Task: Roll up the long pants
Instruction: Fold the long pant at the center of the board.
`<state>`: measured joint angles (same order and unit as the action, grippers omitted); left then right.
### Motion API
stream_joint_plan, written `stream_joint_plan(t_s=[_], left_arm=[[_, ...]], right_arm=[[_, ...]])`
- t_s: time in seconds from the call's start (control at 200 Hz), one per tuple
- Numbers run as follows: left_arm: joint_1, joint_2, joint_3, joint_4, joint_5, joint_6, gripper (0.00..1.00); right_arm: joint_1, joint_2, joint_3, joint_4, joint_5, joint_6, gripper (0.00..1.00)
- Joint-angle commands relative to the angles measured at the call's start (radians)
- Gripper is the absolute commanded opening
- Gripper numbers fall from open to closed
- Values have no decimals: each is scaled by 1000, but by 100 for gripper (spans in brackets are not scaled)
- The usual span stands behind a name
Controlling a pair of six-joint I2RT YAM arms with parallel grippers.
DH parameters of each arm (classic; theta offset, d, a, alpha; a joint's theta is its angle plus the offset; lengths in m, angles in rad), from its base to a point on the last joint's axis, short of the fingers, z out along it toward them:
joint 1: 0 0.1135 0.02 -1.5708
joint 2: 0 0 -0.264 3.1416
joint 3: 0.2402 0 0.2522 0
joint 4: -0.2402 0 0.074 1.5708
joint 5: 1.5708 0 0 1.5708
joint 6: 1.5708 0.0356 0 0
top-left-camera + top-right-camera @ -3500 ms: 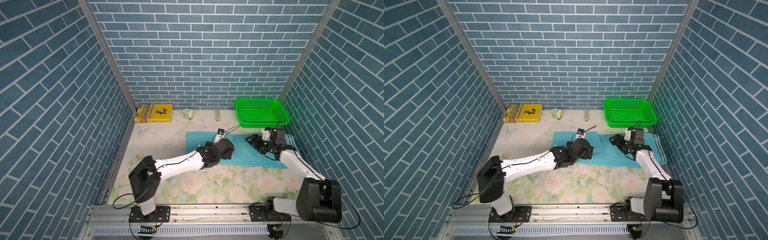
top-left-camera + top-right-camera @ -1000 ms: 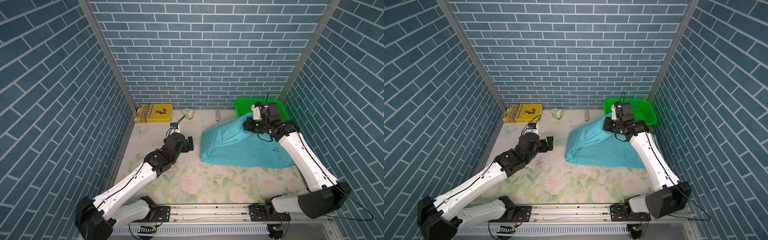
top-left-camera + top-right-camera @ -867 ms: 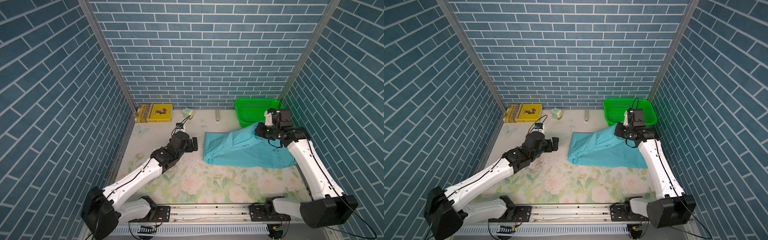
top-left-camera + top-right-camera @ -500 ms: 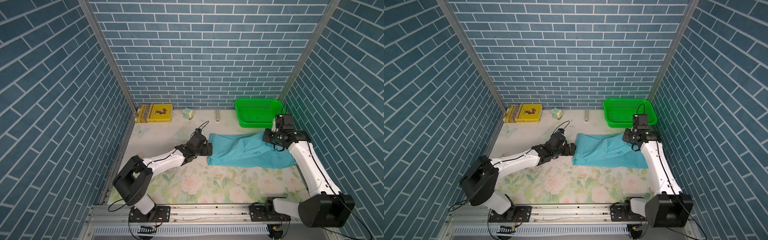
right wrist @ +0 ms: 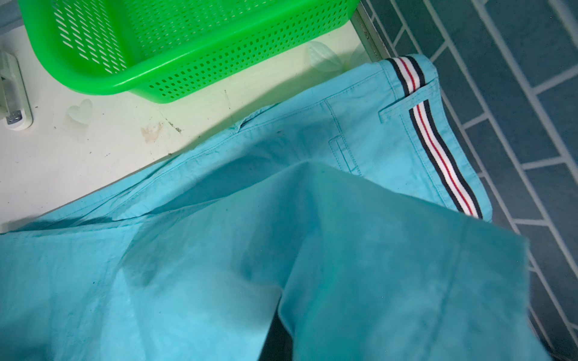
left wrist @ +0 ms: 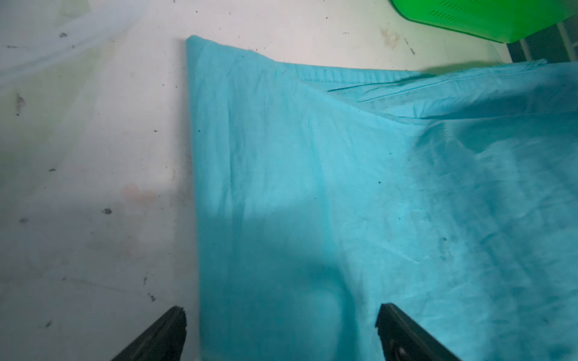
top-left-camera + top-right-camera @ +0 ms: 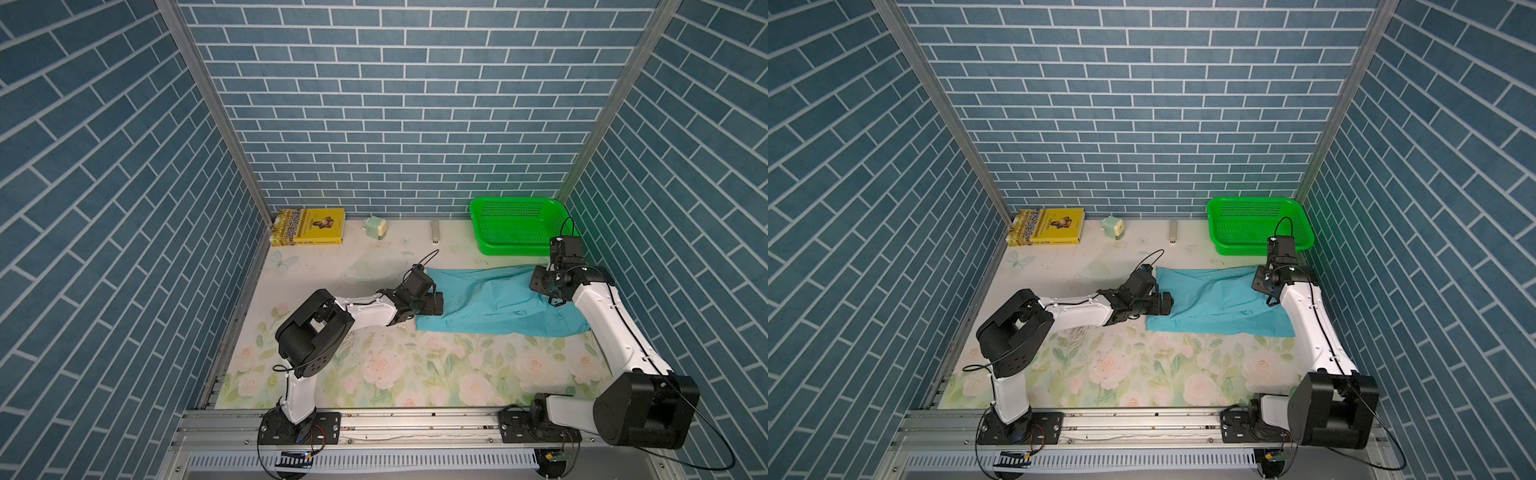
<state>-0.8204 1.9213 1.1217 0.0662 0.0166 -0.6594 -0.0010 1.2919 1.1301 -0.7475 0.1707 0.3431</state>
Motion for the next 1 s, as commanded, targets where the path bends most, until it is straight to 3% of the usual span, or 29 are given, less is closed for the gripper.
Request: stream_joint_plan(t_s=[0.0, 0.07, 0.15, 0.19, 0.315, 0.375, 0.43, 0.54, 0.73, 0.775, 0.875, 0.995], left_arm=[[-8, 30, 20, 8, -27, -10, 100], [-11, 44, 18, 20, -19, -14, 100], [-13, 44, 8, 40, -17, -12, 89], [-11, 38, 7, 32, -32, 0, 80], [16, -14, 3, -39, -69, 51, 36], [48, -53, -14, -91, -88, 70, 25], [90, -108, -52, -135, -106, 82, 22], [196, -239, -155, -187, -89, 127, 20], [398, -379, -208, -378, -94, 199, 20], [435, -410, -222, -379, -65, 208, 29], [444, -461, -241, -336, 17, 219, 67], [410, -480, -287, -171, 208, 183, 78]], right_arm=[[-12, 1, -7, 39, -3, -24, 0], [-13, 1, -10, 45, -26, -24, 0], [-14, -3, -20, 58, -67, -20, 0], [-14, -6, -25, 65, -91, -12, 0], [-13, -21, -65, 113, -211, 25, 0], [-12, -34, -97, 143, -286, 53, 0], [-9, -49, -128, 173, -328, 92, 0], [30, -92, -193, 248, -382, 175, 0], [218, -107, -235, 361, -379, 290, 0], [252, -92, -224, 380, -382, 295, 0], [283, -50, -162, 342, -348, 270, 0], [282, -35, -91, 253, -256, 217, 0]])
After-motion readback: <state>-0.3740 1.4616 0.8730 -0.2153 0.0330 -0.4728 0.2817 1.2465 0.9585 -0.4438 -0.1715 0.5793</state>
